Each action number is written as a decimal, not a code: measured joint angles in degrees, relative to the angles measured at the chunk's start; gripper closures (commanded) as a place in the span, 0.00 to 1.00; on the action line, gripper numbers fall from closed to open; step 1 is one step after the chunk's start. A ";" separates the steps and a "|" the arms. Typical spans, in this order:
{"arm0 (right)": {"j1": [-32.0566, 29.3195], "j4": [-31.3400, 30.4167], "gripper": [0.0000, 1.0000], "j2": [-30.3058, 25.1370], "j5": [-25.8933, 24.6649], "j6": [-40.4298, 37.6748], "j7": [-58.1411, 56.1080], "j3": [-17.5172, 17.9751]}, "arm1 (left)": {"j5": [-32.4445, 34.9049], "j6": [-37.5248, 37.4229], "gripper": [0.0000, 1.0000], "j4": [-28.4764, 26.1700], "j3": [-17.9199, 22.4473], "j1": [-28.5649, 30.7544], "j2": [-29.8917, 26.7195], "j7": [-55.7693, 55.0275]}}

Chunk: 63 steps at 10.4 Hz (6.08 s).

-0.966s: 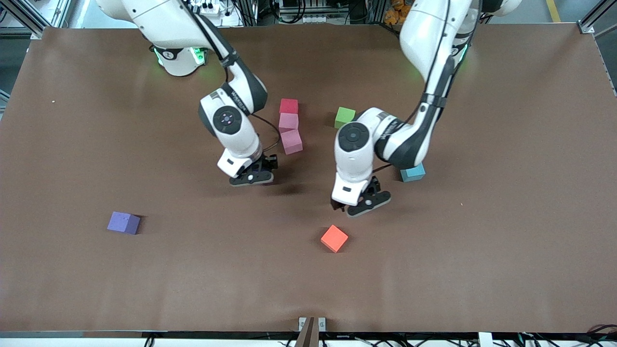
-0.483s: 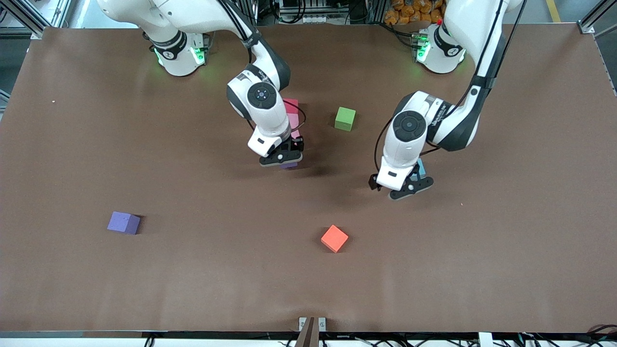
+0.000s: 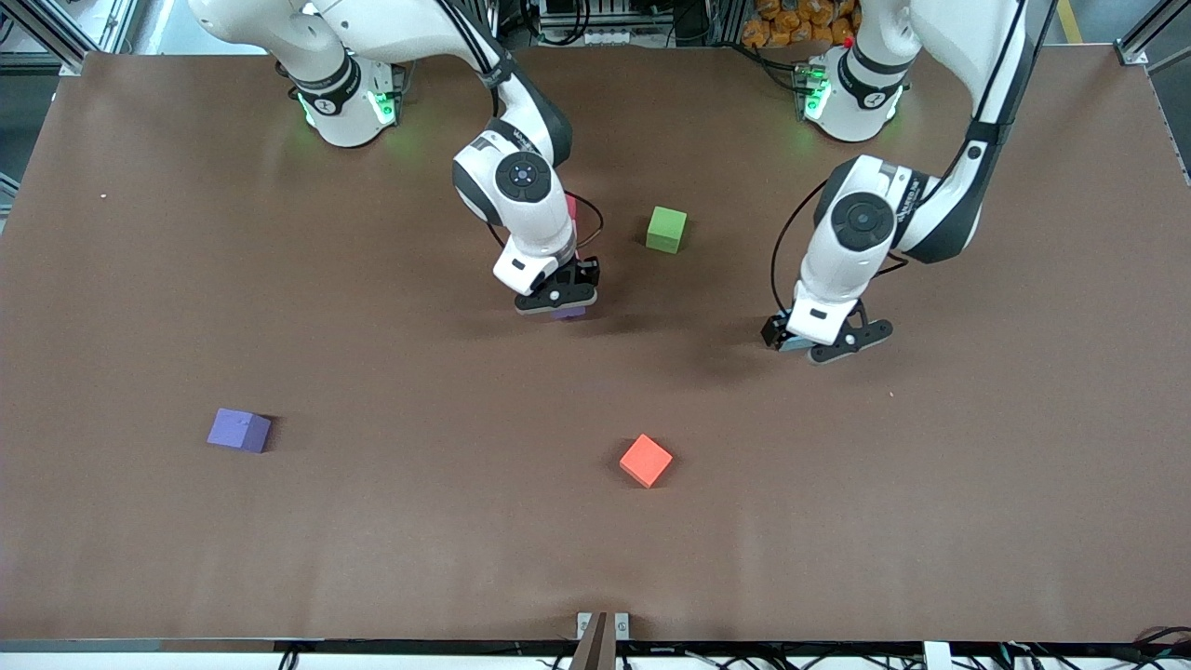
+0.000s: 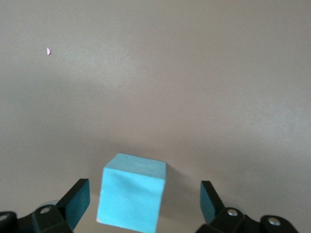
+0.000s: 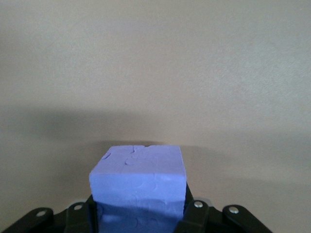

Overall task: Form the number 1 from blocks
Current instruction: 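Place the purple block below the pink blocks while the left gripper lifts cyan, then return the right arm to rest while the left gripper carries the cyan block, then lower the cyan block below the purple block with the left gripper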

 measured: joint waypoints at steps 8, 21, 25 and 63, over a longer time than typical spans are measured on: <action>0.06 -2.15 0.00 1.24 0.00 -0.18 2.06 -0.53 | -0.87 5.51 0.00 -6.13 -0.44 0.64 0.81 1.26; -26.34 7.66 0.00 -15.20 -0.14 -23.42 -6.57 -0.89 | -0.89 1.49 1.00 3.65 -1.44 -3.16 5.29 4.33; -33.70 17.06 0.00 -16.51 -0.19 -38.15 -17.49 -0.93 | -6.59 -20.43 1.00 28.67 -7.01 -6.23 13.68 3.86; -43.34 23.49 0.00 -22.92 -0.19 -50.85 -31.73 -2.77 | -7.35 -14.82 0.00 55.74 -3.02 -29.17 38.35 -14.86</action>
